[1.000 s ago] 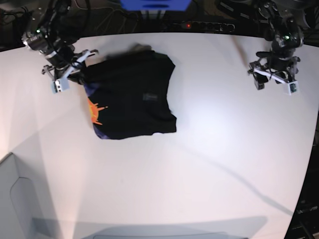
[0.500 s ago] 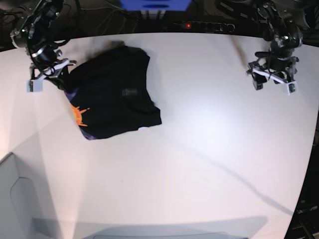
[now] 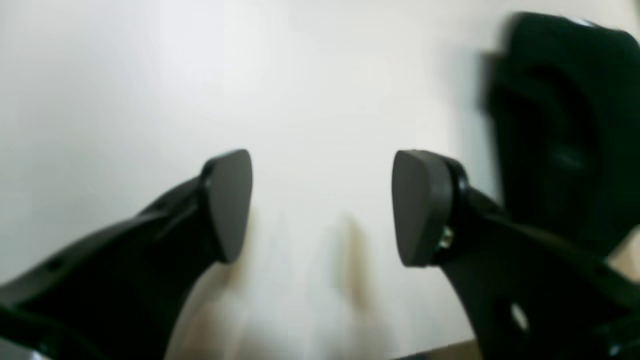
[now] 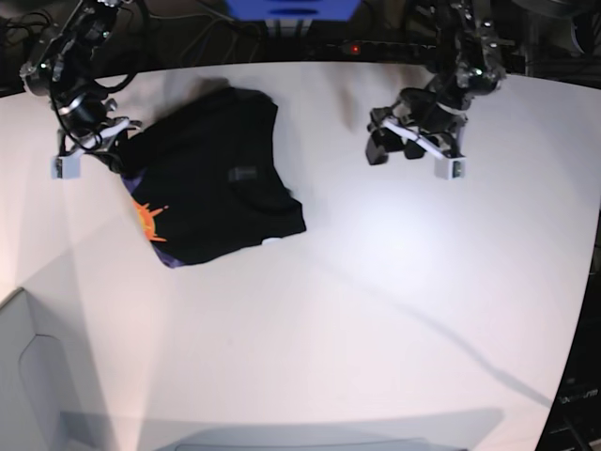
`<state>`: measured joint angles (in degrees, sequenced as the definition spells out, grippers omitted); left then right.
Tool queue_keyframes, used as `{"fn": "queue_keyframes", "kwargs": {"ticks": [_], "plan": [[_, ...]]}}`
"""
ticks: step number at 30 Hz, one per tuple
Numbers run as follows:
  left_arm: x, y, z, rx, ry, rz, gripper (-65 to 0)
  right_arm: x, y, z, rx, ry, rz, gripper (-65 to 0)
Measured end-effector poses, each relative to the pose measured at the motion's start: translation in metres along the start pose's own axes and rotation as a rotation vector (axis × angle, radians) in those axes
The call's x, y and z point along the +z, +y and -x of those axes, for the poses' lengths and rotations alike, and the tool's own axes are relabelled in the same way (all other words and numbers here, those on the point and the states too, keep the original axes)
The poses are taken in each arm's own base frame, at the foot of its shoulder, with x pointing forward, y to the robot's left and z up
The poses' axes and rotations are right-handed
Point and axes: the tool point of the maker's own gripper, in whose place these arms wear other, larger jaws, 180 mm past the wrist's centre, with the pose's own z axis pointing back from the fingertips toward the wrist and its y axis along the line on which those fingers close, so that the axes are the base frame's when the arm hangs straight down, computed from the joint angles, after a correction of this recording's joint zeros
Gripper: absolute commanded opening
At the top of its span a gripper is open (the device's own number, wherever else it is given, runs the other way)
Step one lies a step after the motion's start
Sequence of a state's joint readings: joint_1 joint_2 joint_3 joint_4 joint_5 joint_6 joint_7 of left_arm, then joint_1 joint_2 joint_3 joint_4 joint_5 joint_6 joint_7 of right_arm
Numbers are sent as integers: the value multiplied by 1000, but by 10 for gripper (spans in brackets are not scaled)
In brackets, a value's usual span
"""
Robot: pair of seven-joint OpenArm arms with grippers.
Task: Fold the T-shirt properly
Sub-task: 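Reach the left gripper to the shirt's edge and grasp it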
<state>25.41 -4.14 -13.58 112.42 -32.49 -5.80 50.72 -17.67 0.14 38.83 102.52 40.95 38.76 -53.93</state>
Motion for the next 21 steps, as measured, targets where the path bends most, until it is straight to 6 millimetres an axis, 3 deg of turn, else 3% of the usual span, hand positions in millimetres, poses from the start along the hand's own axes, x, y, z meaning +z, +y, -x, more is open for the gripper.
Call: {"fn": "queue_keyframes", "kwargs": {"ticks": [3,8,16,18,21], "plan": [[-22,-29,4,-6,28,89,-228,0,0,2,-1,4,1,-650],[-49,-46,30,1,126,136,-228,1,-1,2,0,7,3,-648],[-74,-86,49,-36,199,244,-228,3,-2,3,2,9,8,-348],[-78,-98,51,-51,208,269,-228,7,0,2,15,6,12,-309],[-83,-105,54,-63,233,292,-228,11,3,-9,46,-20,16,-306]]}}
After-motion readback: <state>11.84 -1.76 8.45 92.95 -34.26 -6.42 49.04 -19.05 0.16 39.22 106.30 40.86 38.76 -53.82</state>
